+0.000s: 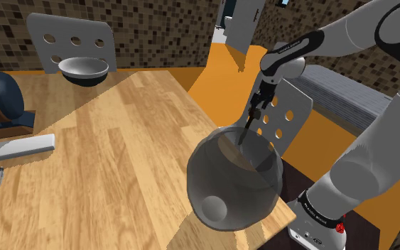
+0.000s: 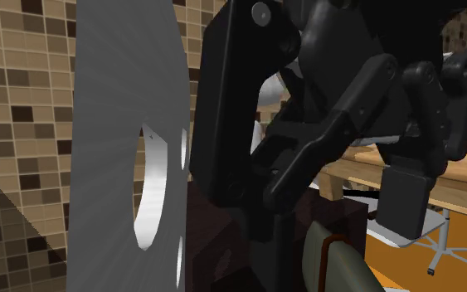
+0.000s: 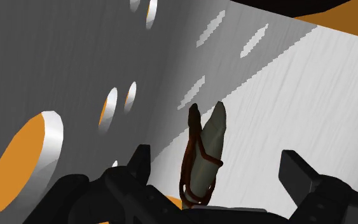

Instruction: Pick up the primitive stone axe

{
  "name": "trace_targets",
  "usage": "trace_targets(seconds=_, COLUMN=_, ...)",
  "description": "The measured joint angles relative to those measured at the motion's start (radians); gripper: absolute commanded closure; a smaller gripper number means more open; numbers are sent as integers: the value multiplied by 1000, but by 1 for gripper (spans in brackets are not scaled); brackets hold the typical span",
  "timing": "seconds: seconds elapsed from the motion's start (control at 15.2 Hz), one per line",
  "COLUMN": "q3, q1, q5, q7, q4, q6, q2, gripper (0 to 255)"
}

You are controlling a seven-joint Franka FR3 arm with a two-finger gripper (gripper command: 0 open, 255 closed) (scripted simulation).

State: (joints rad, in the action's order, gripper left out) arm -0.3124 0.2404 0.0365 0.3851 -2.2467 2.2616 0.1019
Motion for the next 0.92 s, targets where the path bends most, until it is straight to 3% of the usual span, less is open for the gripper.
trace_targets(seconds=0.13, q3=2, q1=2, q5=8, q7=6, q4=-6, q6=23, q2=19, gripper=0)
trace_targets(seconds=0.2, q3=2, q1=2, q5=10, q7=7, q4=-7, q6=29, q2=24, gripper=255)
trace_targets(seconds=0.92, q3=-1, q1=5, q5=9, q7=7, q4=-9, q6=28, q2=24, gripper=255)
